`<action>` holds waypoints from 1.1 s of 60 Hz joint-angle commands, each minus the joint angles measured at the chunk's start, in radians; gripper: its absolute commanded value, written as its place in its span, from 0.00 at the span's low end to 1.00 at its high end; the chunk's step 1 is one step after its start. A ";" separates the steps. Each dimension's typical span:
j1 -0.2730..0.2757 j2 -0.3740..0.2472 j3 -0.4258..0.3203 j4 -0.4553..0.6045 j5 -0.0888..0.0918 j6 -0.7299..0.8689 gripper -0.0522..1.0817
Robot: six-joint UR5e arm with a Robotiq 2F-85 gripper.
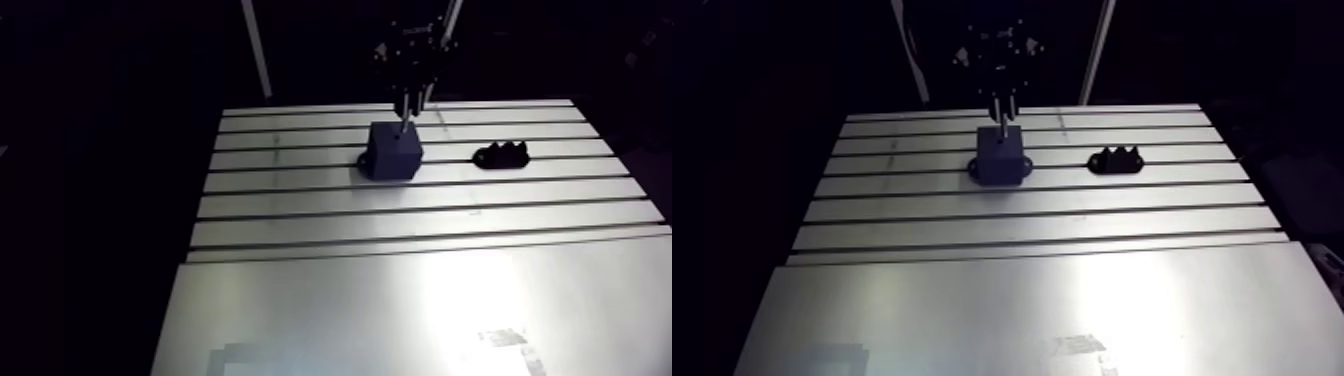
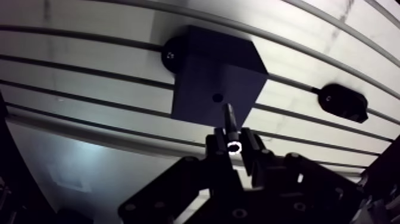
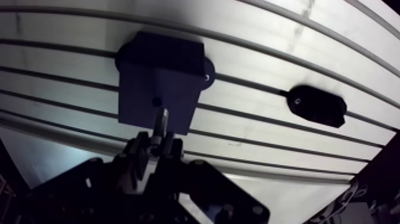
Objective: Pick up the M10 bolt and insert it into the hole until fully seated.
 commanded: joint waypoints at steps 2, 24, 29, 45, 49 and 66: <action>0.001 0.000 -0.001 0.003 0.001 -0.001 1.00; 0.003 0.000 -0.001 0.003 0.007 -0.001 1.00; 0.004 0.000 -0.001 0.003 0.007 -0.001 1.00; 0.005 0.000 0.000 0.003 0.010 -0.001 1.00; 0.005 0.000 0.000 0.003 0.010 -0.001 1.00; 0.005 0.002 0.009 0.003 0.008 -0.001 1.00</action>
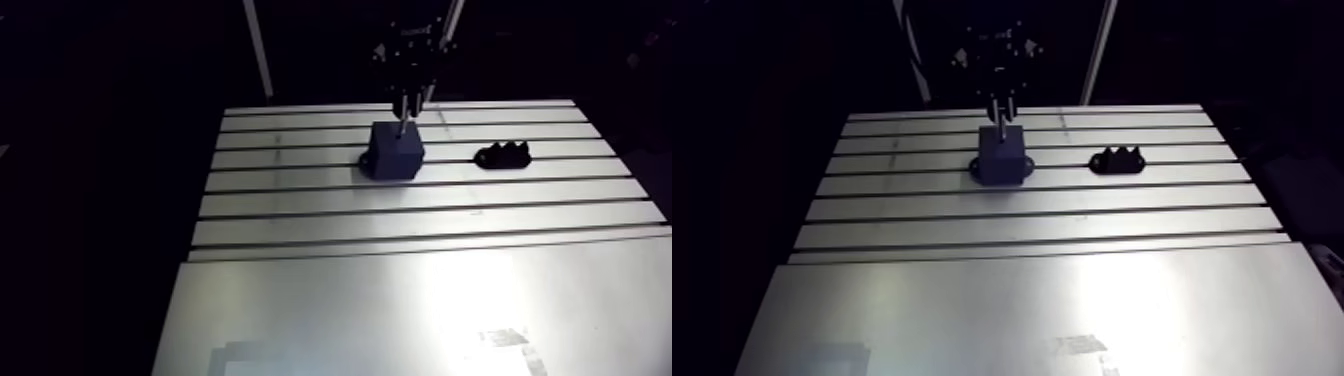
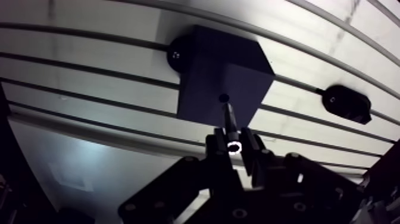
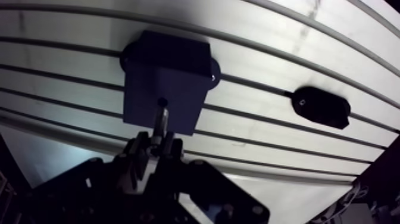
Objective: Pick up the M10 bolt and insert it into the hole until fully seated.
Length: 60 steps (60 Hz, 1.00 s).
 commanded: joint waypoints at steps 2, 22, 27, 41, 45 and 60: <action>0.000 0.001 0.007 0.000 0.000 0.000 1.00; 0.001 0.003 0.007 0.000 0.003 0.000 1.00; 0.000 0.003 0.007 0.000 0.002 0.000 1.00; 0.000 0.005 0.006 -0.002 0.000 0.000 1.00; -0.002 0.012 0.004 0.000 0.000 0.000 1.00; 0.000 0.012 0.003 0.000 0.002 -0.002 1.00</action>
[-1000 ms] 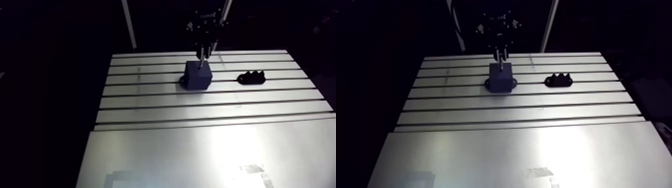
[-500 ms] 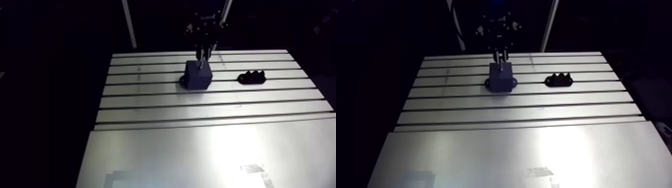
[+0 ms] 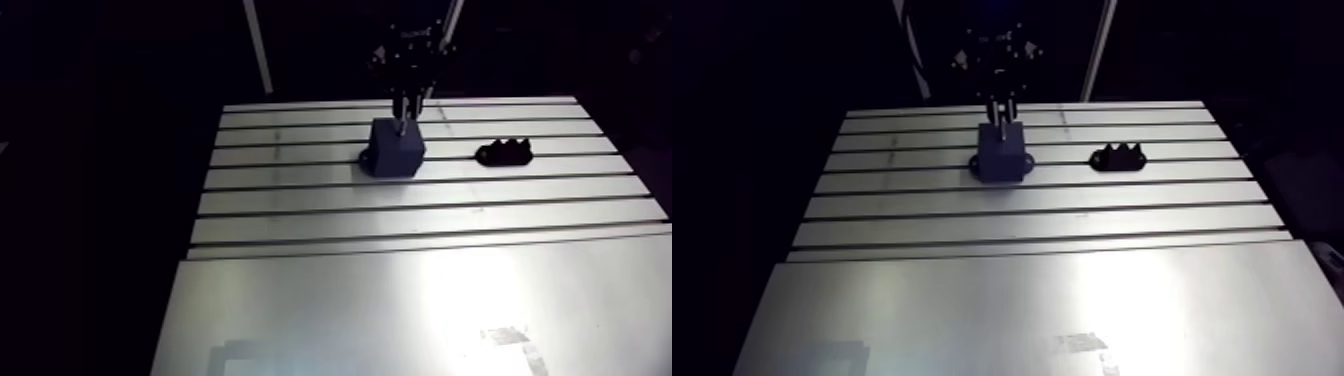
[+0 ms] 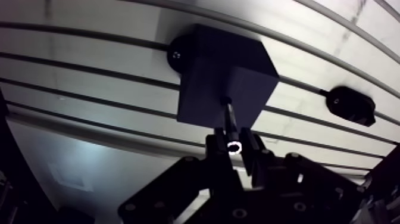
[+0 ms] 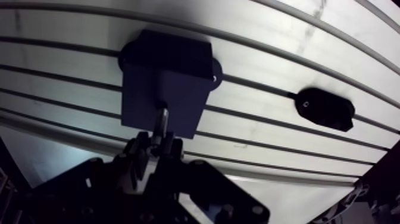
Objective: Pick up the M10 bolt and insert it into the hole until fully seated.
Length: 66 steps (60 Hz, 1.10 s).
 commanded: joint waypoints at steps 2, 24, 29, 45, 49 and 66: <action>0.000 0.002 -0.002 0.000 0.001 0.000 1.00; 0.000 0.002 -0.008 0.000 0.003 0.000 1.00; 0.002 0.002 -0.007 0.000 0.003 0.000 1.00; 0.002 0.002 -0.005 0.000 0.003 -0.002 1.00; 0.002 0.002 -0.006 0.000 0.002 -0.002 1.00; 0.002 0.004 -0.002 0.000 0.000 -0.004 1.00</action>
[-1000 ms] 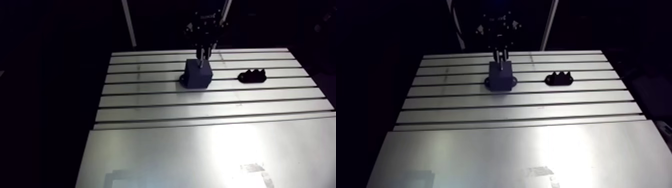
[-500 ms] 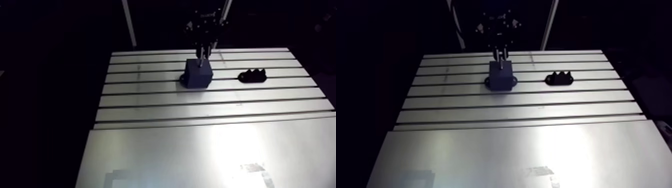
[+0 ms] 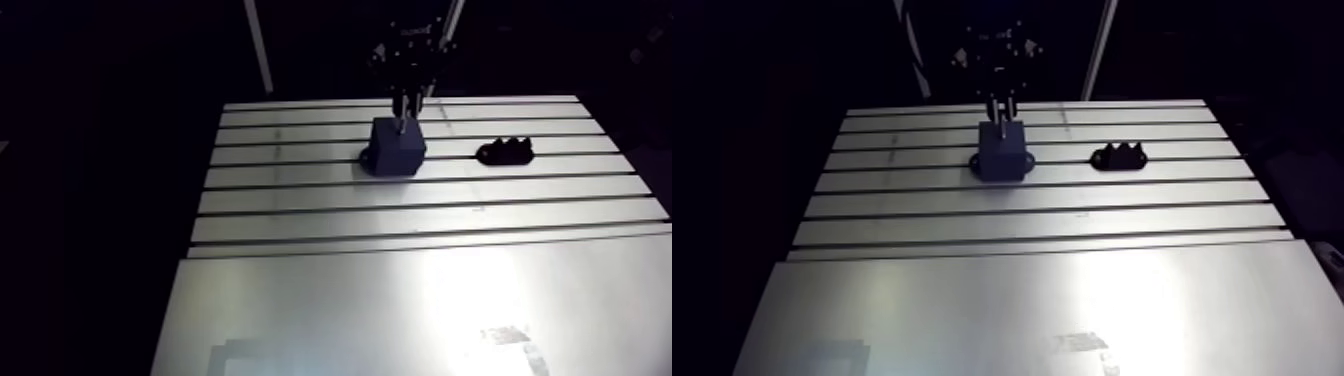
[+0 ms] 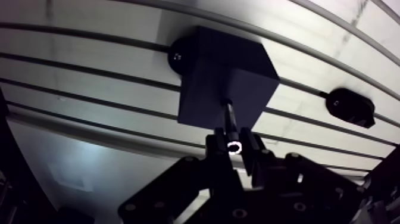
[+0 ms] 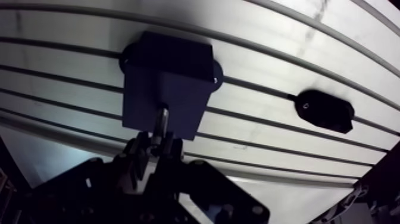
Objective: Pick up the M10 bolt and insert it into the hole until fully seated.
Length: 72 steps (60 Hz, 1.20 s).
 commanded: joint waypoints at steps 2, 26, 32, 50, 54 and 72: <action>0.000 0.001 0.002 0.000 0.000 -0.001 1.00; 0.000 0.005 -0.003 0.000 0.000 -0.001 1.00; 0.000 0.005 -0.005 0.000 0.000 -0.001 1.00; 0.002 0.005 -0.011 0.000 -0.001 -0.001 1.00; 0.002 0.005 -0.011 0.000 -0.001 -0.001 1.00; 0.003 0.005 -0.008 0.000 0.001 -0.001 1.00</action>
